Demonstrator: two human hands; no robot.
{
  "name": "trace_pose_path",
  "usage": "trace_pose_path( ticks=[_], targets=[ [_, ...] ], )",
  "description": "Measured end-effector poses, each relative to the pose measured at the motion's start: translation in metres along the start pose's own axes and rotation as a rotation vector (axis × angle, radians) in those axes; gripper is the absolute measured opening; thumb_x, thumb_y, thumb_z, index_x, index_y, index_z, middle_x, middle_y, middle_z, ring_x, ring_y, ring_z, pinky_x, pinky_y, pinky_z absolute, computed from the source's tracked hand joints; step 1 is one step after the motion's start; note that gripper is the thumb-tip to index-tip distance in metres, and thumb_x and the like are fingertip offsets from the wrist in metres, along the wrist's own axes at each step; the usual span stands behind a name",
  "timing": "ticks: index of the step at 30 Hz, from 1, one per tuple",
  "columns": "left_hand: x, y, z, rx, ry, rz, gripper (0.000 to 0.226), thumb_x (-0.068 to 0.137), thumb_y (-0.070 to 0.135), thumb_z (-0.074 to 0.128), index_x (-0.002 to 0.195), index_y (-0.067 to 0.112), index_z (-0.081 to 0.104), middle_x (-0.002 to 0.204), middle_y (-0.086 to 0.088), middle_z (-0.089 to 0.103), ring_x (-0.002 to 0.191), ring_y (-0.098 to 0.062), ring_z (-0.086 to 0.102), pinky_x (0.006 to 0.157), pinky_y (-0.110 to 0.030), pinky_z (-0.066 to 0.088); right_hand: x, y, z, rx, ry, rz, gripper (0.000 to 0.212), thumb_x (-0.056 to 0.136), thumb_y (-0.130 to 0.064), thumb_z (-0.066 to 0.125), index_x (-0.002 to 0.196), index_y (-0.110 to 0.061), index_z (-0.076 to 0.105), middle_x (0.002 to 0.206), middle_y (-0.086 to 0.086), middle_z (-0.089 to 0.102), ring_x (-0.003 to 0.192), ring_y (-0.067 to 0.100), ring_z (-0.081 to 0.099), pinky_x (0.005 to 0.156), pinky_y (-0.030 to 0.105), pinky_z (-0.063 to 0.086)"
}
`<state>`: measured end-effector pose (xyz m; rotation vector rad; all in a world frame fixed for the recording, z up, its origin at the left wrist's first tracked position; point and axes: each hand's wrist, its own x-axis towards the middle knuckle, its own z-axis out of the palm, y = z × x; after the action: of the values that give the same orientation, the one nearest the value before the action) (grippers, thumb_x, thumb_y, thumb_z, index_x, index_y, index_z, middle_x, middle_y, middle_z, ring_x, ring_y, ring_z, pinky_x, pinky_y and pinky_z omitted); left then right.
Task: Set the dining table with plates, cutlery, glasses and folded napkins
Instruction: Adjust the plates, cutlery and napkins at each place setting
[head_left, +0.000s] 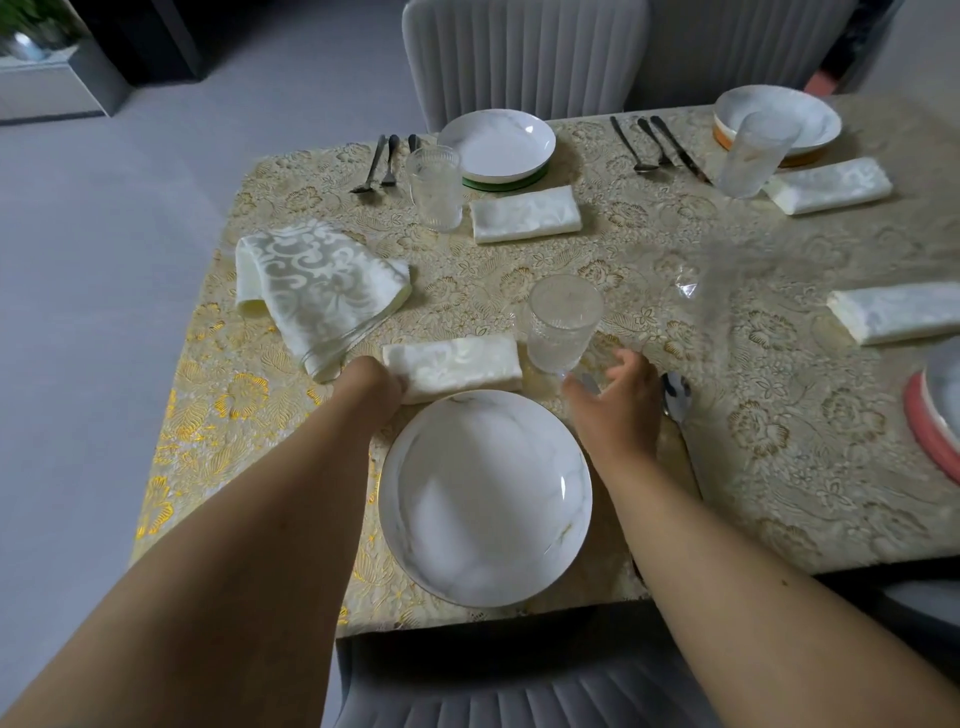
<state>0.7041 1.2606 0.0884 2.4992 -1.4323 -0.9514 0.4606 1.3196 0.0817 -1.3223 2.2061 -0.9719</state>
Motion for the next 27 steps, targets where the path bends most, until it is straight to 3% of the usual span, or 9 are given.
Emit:
trace_pose_path(
  ticks=[4, 6, 9, 12, 16, 22, 24, 27],
  targets=[
    [-0.001, -0.006, 0.003, -0.016, 0.053, -0.005, 0.052, 0.090, 0.042, 0.061, 0.112, -0.005, 0.058, 0.112, -0.023, 0.063, 0.104, -0.039, 0.059, 0.077, -0.037, 0.045, -0.004, 0.013, -0.013, -0.102, -0.097, 0.041, 0.024, 0.086, -0.027, 0.062, 0.104, -0.012, 0.061, 0.099, 0.005, 0.066, 0.083, 0.020, 0.058, 0.065, 0.027, 0.043],
    [-0.007, -0.005, 0.003, 0.000, 0.180, -0.023, 0.065, 0.085, 0.055, 0.060, 0.117, -0.003, 0.055, 0.120, -0.023, 0.057, 0.113, -0.039, 0.053, 0.087, -0.040, 0.044, -0.011, 0.022, -0.021, -0.212, -0.146, 0.031, 0.012, 0.085, -0.020, 0.061, 0.093, -0.011, 0.062, 0.086, 0.006, 0.067, 0.074, 0.023, 0.060, 0.055, 0.023, 0.036],
    [-0.031, 0.003, 0.000, -0.122, 0.412, 0.075, 0.058, 0.088, 0.049, 0.061, 0.123, 0.004, 0.053, 0.128, -0.020, 0.048, 0.124, -0.036, 0.041, 0.100, -0.042, 0.036, -0.021, 0.034, -0.027, -0.339, -0.218, 0.028, 0.011, 0.085, -0.019, 0.064, 0.084, -0.011, 0.057, 0.077, 0.006, 0.062, 0.074, 0.027, 0.062, 0.051, 0.022, 0.033],
    [-0.059, 0.014, 0.008, -0.242, 0.507, 0.302, 0.036, 0.089, 0.037, 0.062, 0.112, 0.009, 0.058, 0.115, -0.016, 0.056, 0.113, -0.033, 0.049, 0.094, -0.039, 0.038, -0.024, 0.037, -0.027, -0.434, -0.247, 0.051, 0.017, 0.087, -0.021, 0.065, 0.082, -0.011, 0.053, 0.075, 0.006, 0.058, 0.072, 0.026, 0.060, 0.044, 0.021, 0.025],
    [-0.099, 0.030, 0.027, -0.267, 0.476, 0.468, 0.026, 0.091, 0.030, 0.061, 0.107, 0.011, 0.059, 0.101, -0.009, 0.059, 0.100, -0.025, 0.051, 0.084, -0.033, 0.037, -0.026, 0.034, -0.030, -0.448, -0.330, 0.106, 0.004, 0.087, -0.009, 0.061, 0.088, -0.005, 0.061, 0.085, 0.010, 0.065, 0.082, 0.030, 0.065, 0.055, 0.025, 0.038],
    [-0.150, 0.047, 0.054, -0.258, 0.336, 0.594, 0.017, 0.092, 0.024, 0.058, 0.102, 0.012, 0.064, 0.096, -0.005, 0.064, 0.088, -0.022, 0.058, 0.073, -0.031, 0.042, -0.034, 0.038, -0.040, -0.403, -0.332, 0.145, 0.017, 0.086, -0.011, 0.062, 0.101, -0.003, 0.064, 0.090, 0.011, 0.068, 0.085, 0.029, 0.065, 0.060, 0.026, 0.041],
    [-0.161, 0.050, 0.067, -0.191, 0.288, 0.678, 0.013, 0.091, 0.020, 0.058, 0.096, 0.013, 0.068, 0.093, -0.004, 0.068, 0.086, -0.024, 0.059, 0.070, -0.032, 0.045, -0.029, 0.036, -0.051, -0.412, -0.287, 0.121, 0.020, 0.088, -0.018, 0.064, 0.103, -0.005, 0.062, 0.092, 0.011, 0.067, 0.087, 0.029, 0.065, 0.062, 0.027, 0.042],
    [-0.176, 0.046, 0.091, 0.133, 0.319, 0.875, 0.019, 0.081, 0.023, 0.054, 0.081, 0.020, 0.072, 0.080, 0.002, 0.070, 0.085, -0.026, 0.059, 0.070, -0.034, 0.047, -0.020, 0.036, -0.069, -0.463, -0.267, 0.114, 0.015, 0.089, -0.022, 0.065, 0.091, -0.008, 0.062, 0.086, 0.010, 0.067, 0.082, 0.029, 0.065, 0.065, 0.030, 0.050]
  ],
)
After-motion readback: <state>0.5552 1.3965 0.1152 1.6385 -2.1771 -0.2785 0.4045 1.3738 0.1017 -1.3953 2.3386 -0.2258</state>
